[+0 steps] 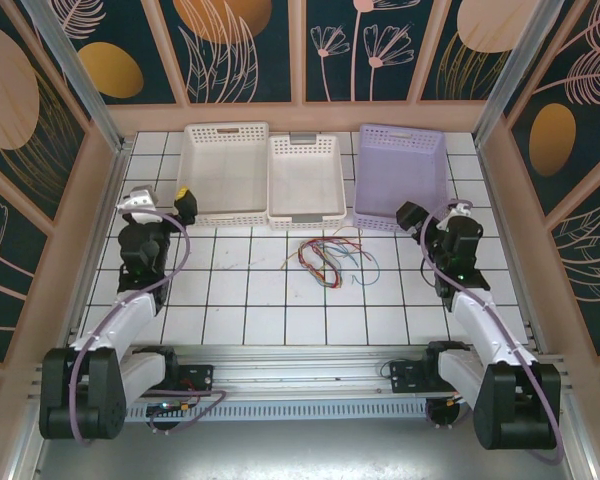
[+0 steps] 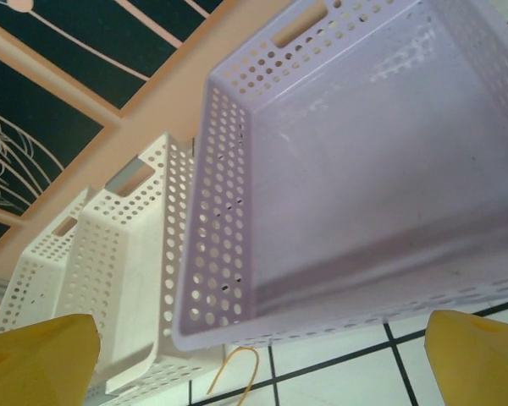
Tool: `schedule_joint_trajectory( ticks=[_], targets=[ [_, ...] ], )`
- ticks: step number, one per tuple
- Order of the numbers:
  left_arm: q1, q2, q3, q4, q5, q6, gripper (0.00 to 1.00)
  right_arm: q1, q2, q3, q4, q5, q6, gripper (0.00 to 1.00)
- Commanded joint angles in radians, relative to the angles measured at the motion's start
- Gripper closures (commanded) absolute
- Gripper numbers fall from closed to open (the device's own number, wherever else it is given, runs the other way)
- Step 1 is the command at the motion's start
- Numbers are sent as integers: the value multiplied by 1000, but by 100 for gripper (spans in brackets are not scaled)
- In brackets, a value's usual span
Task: Untangle the cables
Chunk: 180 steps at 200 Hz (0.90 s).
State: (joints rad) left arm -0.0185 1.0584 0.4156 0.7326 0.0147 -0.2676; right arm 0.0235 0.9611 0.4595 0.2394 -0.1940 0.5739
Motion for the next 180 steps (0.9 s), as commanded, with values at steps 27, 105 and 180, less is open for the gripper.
schedule_joint_trajectory(
  ticks=[27, 105, 180],
  targets=[
    [3, -110, 240, -589, 79, -294, 1, 102, -35, 5, -84, -39, -51, 1],
    [3, -366, 144, -731, 235, -314, 1, 446, -43, -36, -167, 104, -25, 7],
    [3, -299, 164, -785, 206, -303, 1, 695, 88, -71, -144, 305, 1, 16]
  ],
)
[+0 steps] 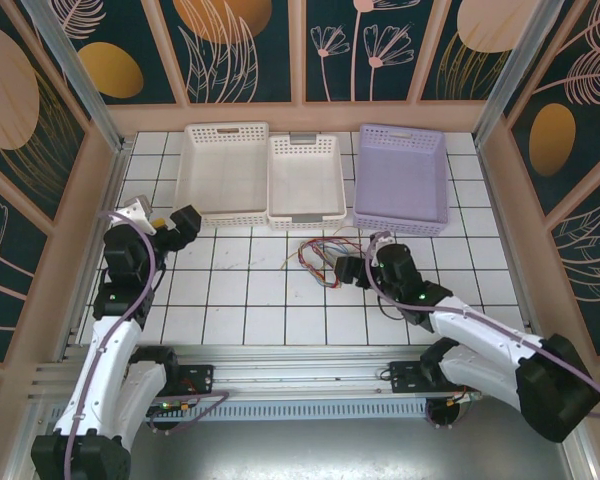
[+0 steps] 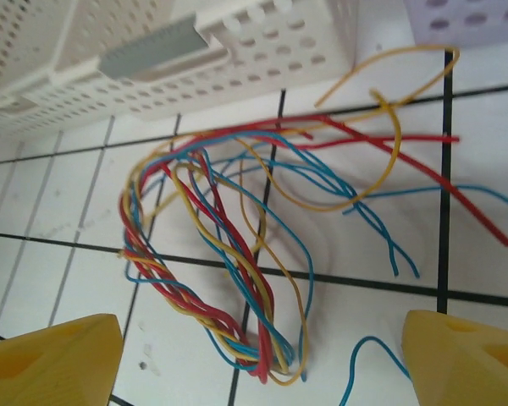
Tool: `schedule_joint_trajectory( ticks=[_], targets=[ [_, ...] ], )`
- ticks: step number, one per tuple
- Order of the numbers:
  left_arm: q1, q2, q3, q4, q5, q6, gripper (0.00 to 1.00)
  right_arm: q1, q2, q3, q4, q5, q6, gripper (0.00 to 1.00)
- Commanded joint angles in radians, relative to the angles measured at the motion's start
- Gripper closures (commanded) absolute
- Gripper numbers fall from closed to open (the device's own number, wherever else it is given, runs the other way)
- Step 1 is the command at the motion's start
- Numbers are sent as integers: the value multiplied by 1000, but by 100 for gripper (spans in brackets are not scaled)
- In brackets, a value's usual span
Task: Untangle the cables
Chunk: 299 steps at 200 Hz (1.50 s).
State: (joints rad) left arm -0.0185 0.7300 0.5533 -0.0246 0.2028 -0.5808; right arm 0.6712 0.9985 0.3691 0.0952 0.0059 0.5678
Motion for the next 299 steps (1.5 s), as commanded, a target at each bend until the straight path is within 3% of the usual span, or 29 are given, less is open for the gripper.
schedule_joint_trajectory(
  ticks=[1, 53, 146, 179, 221, 255, 299],
  targets=[
    [2, 32, 27, -28, 19, 10, 1, 49, 55, 22, 1, 108, 6, 16],
    [4, 98, 51, -64, 43, 11, 2, 115, 284, 140, -10, 249, -51, 26],
    [4, 130, 63, -80, 58, 18, 2, 144, 538, 231, 48, 250, -112, 52],
    [3, 124, 61, -92, 59, 22, 2, 177, 548, 236, 51, 266, -105, 55],
    [-12, 121, 59, -91, 82, 21, 2, 183, 567, 228, 72, 259, -86, 87],
    [-94, 105, 62, -110, 46, -14, 2, 185, 534, 236, 58, 252, -113, 100],
    [-144, 29, -62, -11, 113, -215, 4, 245, 444, 251, 24, 304, -187, 100]
  ],
)
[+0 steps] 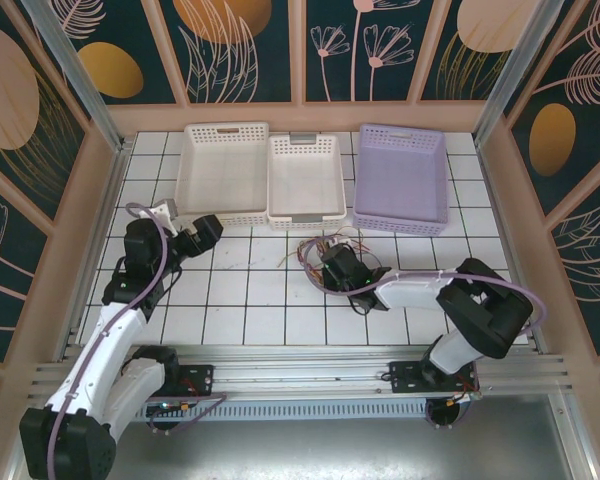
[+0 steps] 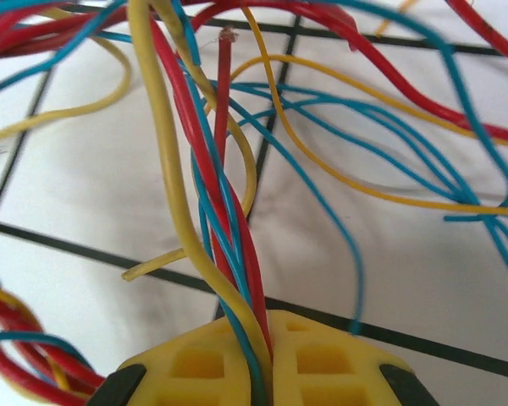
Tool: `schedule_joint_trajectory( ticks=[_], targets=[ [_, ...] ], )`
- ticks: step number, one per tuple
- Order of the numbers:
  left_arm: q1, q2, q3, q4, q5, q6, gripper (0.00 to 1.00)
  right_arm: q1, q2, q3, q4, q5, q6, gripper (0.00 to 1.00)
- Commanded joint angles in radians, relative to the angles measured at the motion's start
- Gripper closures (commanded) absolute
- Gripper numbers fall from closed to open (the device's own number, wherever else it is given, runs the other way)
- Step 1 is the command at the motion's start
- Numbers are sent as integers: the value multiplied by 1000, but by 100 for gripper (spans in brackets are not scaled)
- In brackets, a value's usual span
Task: Untangle the cables
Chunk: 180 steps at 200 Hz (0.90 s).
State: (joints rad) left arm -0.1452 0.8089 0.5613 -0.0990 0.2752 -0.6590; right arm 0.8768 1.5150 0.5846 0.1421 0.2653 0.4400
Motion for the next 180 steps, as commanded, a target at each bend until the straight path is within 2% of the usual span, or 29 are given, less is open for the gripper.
schedule_joint_trajectory(
  ticks=[1, 41, 71, 99, 117, 156, 180],
  targets=[
    [-18, -53, -74, 67, 42, -141, 4, 42, -74, 36, -23, 47, -60, 100],
    [-115, -112, -149, 131, 18, -264, 5, 110, -163, 57, -55, 107, -105, 100],
    [-283, -75, -149, 177, -83, -308, 5, 156, -225, 81, -67, 123, -129, 100],
    [-453, 26, -121, 237, -178, -323, 5, 194, -252, 117, -85, 129, -147, 100],
    [-527, 94, -90, 242, -226, -313, 5, 207, -260, 134, -100, 120, -153, 100],
    [-584, 140, -77, 286, -287, -315, 9, 230, -261, 153, -114, 92, -156, 100],
    [-600, 165, -72, 306, -307, -314, 19, 243, -265, 158, -109, 76, -155, 100]
  ],
)
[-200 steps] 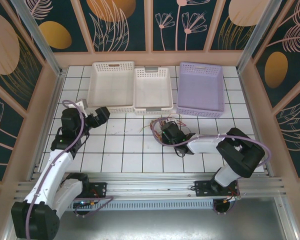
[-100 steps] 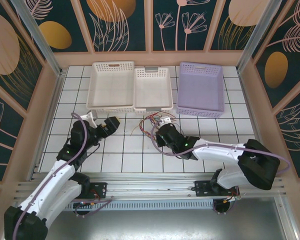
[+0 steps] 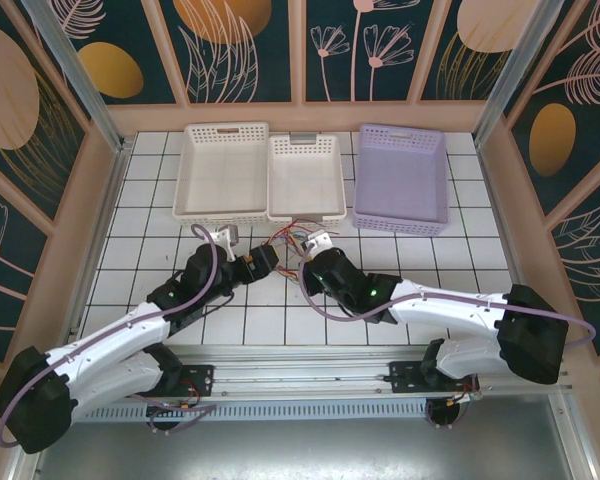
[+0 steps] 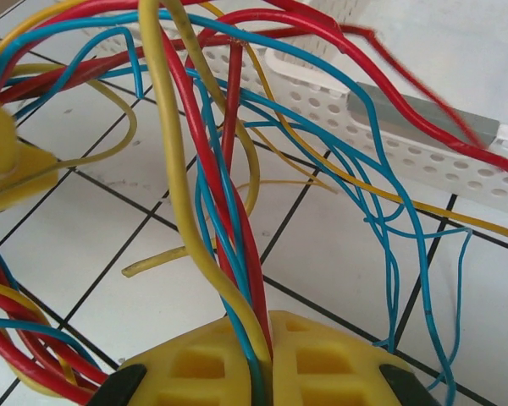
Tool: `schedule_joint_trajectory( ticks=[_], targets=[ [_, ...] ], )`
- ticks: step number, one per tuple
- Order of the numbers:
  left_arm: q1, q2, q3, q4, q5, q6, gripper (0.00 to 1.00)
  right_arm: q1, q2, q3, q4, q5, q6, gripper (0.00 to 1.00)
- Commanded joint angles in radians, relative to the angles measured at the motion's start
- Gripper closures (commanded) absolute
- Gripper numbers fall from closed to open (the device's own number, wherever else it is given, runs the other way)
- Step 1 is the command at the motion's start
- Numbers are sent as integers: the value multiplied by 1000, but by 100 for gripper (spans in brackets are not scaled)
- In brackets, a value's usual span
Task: Untangle the cables
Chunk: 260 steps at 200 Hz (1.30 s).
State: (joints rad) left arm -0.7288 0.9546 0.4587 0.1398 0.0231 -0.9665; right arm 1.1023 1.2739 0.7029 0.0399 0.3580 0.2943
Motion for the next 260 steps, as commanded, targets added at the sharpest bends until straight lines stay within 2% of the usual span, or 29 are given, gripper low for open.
schedule_joint_trajectory(
  ticks=[1, 33, 50, 88, 111, 128, 178, 239, 260],
  targets=[
    [-16, 21, 32, 67, -55, -6, 20, 17, -24, 39, -7, -16, -8, 100],
    [-27, 51, 25, 96, -69, -6, 34, 27, -34, 44, 4, -24, -9, 100],
    [-29, 56, 20, 100, -74, -6, 46, 27, -37, 44, 8, -19, -5, 100],
    [-31, 13, -8, 99, -112, -14, 64, 27, -29, 53, -17, 33, 25, 100],
    [-32, -30, -37, 108, -136, -32, 88, 28, -40, 52, -31, 73, 62, 100],
    [-32, -64, -61, 112, -154, -62, 100, 28, -57, 47, -42, 117, 102, 100],
    [-33, -175, -165, 162, -197, -180, 100, 19, -158, -7, -40, 217, 324, 100],
    [-41, -332, -282, 189, -285, -300, 100, 20, -420, -246, 127, 277, 626, 100],
    [-41, -384, -321, 213, -300, -341, 100, 21, -523, -365, 248, 289, 676, 100]
  ],
)
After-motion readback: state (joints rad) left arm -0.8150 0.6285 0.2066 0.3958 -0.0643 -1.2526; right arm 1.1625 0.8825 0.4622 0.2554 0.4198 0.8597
